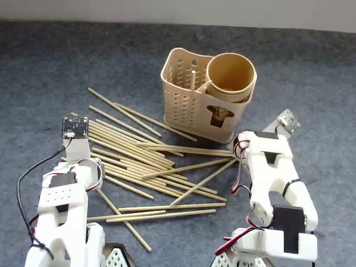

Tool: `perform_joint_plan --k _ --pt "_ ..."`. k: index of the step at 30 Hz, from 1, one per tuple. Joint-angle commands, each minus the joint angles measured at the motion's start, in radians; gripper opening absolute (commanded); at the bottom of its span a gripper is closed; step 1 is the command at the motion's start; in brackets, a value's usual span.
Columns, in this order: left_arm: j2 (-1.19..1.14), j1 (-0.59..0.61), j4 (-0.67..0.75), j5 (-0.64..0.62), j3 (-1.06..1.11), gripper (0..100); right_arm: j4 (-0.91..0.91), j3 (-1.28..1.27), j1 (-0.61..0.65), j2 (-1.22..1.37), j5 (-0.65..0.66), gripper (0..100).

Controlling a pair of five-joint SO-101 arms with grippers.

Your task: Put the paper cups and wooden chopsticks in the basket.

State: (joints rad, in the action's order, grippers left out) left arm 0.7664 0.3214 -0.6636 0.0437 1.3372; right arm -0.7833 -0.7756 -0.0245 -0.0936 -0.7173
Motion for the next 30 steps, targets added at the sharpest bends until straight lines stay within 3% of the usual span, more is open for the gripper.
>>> perform_joint_plan --k 1,15,23,30 --pt "0.027 0.013 0.009 0.006 -0.002 16 -0.007 -0.03 -0.036 -0.194 0.017 0.5" --pt "0.027 0.042 -0.005 0.006 -0.054 16 -0.041 -0.257 -0.033 -0.719 0.12 0.5" --pt "0.021 0.108 -0.364 0.006 -0.351 16 0.157 -0.409 -0.033 -0.76 0.121 0.5" --pt "0.018 0.117 -0.537 -0.002 -0.538 16 0.199 -0.449 -0.033 -0.762 0.121 0.5"
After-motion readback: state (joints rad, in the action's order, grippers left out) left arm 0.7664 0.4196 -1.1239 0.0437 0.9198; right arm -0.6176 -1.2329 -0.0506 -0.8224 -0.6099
